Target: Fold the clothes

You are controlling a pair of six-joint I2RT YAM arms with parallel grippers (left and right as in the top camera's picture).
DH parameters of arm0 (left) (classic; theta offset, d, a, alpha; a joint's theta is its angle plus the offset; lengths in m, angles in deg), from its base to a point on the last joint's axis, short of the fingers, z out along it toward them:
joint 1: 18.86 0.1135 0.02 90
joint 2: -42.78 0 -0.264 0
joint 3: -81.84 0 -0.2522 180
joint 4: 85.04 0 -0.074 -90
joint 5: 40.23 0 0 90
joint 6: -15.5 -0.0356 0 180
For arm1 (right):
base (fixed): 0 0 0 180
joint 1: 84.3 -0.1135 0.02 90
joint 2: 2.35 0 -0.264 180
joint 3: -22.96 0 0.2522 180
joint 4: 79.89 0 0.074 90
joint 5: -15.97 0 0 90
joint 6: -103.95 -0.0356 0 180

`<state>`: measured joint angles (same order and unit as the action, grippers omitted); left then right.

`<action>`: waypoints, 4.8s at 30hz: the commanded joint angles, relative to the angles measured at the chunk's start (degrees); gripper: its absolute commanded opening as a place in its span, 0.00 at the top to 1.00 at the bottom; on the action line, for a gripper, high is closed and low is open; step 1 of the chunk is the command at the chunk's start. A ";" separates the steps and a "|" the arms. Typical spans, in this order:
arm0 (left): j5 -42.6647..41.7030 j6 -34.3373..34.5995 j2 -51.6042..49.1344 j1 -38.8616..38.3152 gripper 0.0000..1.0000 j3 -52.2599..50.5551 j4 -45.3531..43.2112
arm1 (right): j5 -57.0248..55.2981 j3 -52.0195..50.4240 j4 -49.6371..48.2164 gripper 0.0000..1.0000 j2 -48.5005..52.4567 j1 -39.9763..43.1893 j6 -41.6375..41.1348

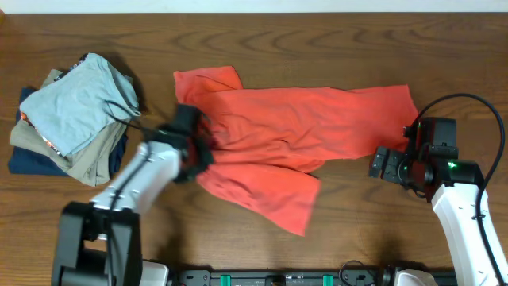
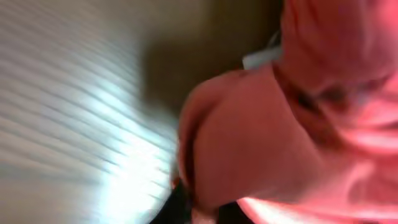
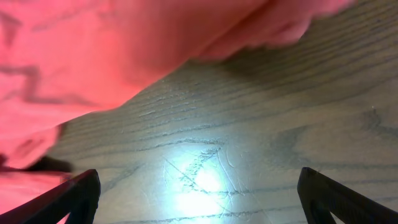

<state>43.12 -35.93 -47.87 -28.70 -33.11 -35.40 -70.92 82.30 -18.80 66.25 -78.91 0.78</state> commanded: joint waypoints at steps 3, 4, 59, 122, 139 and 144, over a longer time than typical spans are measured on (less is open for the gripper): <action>-8.24 -2.38 -0.24 5.57 0.01 2.99 6.23 | -0.31 0.39 0.04 0.01 -0.35 0.46 0.33; -10.95 -2.38 -0.24 5.53 0.01 2.86 7.91 | -0.31 0.39 0.04 0.01 -0.35 0.46 0.33; 2.21 2.12 6.86 0.83 0.94 -0.44 19.89 | -9.94 0.35 -6.34 0.01 9.42 1.44 -5.90; 2.21 2.19 6.43 0.39 0.94 -0.46 18.69 | -10.16 7.32 -12.22 0.22 24.37 7.04 -3.96; 2.23 2.16 6.43 0.39 0.94 -0.46 18.67 | -9.57 -6.03 -32.48 0.95 24.20 7.02 -6.54; 2.23 2.16 6.43 0.39 0.94 -0.46 18.67 | -7.13 2.71 -7.74 0.99 20.61 7.45 -6.56</action>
<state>44.21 -33.00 -41.27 -28.29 -33.39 -17.13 -78.55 81.12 -34.21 88.87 -72.09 -5.34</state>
